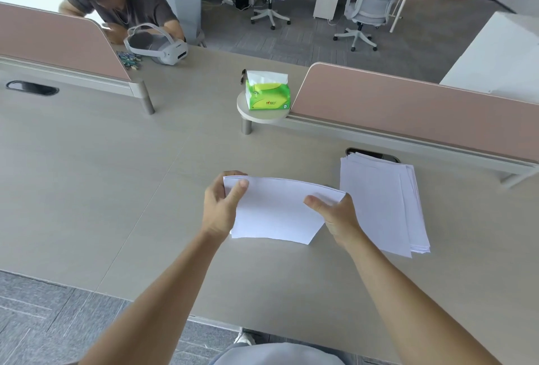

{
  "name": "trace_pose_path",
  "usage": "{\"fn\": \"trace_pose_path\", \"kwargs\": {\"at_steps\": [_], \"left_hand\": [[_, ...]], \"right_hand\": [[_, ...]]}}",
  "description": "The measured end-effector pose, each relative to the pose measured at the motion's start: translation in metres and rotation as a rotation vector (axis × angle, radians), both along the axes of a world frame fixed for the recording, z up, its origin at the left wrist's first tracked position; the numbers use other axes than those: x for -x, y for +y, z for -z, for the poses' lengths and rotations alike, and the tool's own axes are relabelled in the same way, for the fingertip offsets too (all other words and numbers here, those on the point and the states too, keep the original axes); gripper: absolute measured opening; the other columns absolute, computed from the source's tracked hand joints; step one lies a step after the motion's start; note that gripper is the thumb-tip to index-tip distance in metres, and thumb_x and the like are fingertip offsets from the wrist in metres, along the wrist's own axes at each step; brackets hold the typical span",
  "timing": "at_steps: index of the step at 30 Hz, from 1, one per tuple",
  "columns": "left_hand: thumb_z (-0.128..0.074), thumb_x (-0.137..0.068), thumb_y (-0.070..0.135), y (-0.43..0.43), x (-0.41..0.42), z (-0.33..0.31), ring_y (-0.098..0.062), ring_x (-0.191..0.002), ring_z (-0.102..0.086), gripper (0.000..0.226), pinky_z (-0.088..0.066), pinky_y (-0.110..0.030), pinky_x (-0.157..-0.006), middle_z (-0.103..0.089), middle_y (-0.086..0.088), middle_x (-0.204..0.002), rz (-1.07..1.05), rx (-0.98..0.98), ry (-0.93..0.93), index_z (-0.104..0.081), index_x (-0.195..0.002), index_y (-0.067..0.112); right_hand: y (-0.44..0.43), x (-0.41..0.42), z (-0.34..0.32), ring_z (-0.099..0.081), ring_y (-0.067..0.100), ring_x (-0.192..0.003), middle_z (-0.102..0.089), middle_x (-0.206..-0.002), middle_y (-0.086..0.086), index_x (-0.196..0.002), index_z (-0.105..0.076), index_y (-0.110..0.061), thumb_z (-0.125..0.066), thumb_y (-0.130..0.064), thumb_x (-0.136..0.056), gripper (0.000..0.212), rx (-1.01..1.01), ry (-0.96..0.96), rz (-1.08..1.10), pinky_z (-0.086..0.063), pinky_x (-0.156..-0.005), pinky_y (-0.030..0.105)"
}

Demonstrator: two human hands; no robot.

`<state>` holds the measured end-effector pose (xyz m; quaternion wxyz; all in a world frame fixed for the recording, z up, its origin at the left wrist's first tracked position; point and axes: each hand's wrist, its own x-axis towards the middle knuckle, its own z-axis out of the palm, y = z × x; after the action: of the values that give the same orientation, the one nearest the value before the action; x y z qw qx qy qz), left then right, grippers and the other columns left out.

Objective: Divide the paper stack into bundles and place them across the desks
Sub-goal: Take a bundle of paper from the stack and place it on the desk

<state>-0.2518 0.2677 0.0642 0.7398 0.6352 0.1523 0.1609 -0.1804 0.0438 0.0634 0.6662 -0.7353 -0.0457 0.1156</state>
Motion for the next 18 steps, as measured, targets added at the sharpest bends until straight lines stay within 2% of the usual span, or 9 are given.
{"fn": "trace_pose_path", "kwargs": {"at_steps": [2,5,7,11,15,18], "left_hand": [[-0.061,-0.081,0.057,-0.006,-0.004,-0.006,-0.024,-0.072,-0.053,0.045,-0.041,-0.040,-0.070,-0.052,-0.011,-0.074,-0.032,0.006,-0.006,-0.062,-0.077,0.012],[-0.055,-0.085,0.060,-0.011,-0.010,-0.009,-0.022,-0.075,-0.059,0.040,-0.046,-0.037,-0.074,-0.061,-0.001,-0.073,-0.117,-0.001,0.099,-0.066,-0.070,0.024],[-0.055,-0.085,0.059,-0.012,-0.013,-0.010,-0.021,-0.078,-0.060,0.041,-0.047,-0.036,-0.077,-0.062,0.001,-0.075,-0.149,0.012,0.142,-0.067,-0.076,0.020],[-0.054,-0.093,0.048,-0.014,-0.015,-0.010,-0.018,-0.078,-0.057,0.036,-0.044,-0.033,-0.075,-0.059,0.007,-0.075,-0.178,-0.018,0.161,-0.066,-0.085,0.015],[-0.053,-0.083,0.062,-0.012,-0.012,-0.013,-0.020,-0.089,-0.059,0.049,-0.044,-0.035,-0.084,-0.064,0.008,-0.087,-0.150,-0.028,0.125,-0.066,-0.092,0.016],[-0.060,-0.078,0.064,-0.009,-0.006,-0.009,-0.030,-0.100,-0.066,0.053,-0.050,-0.043,-0.092,-0.070,0.000,-0.094,-0.066,-0.023,0.073,-0.068,-0.098,0.016]], "right_hand": [[0.001,0.004,-0.005,-0.068,0.016,-0.088,-0.074,-0.091,-0.005,-0.089,-0.073,-0.015,-0.078,-0.054,-0.064,0.047,-0.028,-0.027,0.020,-0.051,-0.086,0.035],[0.005,0.008,-0.012,-0.066,0.017,-0.080,-0.072,-0.083,0.003,-0.084,-0.072,-0.001,-0.052,-0.052,-0.084,0.055,-0.144,-0.026,0.064,-0.048,-0.075,0.030],[0.007,0.008,-0.015,-0.070,0.017,-0.080,-0.075,-0.080,0.001,-0.077,-0.076,-0.012,-0.046,-0.046,-0.088,0.047,-0.161,0.001,0.115,-0.051,-0.075,0.030],[0.007,0.004,-0.018,-0.070,0.019,-0.083,-0.076,-0.081,0.001,-0.075,-0.076,-0.016,-0.045,-0.043,-0.087,0.043,-0.118,0.032,0.126,-0.049,-0.081,0.034],[0.008,0.003,-0.021,-0.071,0.016,-0.082,-0.076,-0.081,-0.001,-0.077,-0.077,-0.017,-0.045,-0.043,-0.087,0.043,-0.109,0.051,0.111,-0.049,-0.080,0.032],[0.007,0.003,-0.022,-0.071,0.022,-0.092,-0.077,-0.090,0.005,-0.085,-0.077,-0.011,-0.046,-0.047,-0.087,0.047,-0.085,0.063,0.108,-0.049,-0.087,0.037]]}}
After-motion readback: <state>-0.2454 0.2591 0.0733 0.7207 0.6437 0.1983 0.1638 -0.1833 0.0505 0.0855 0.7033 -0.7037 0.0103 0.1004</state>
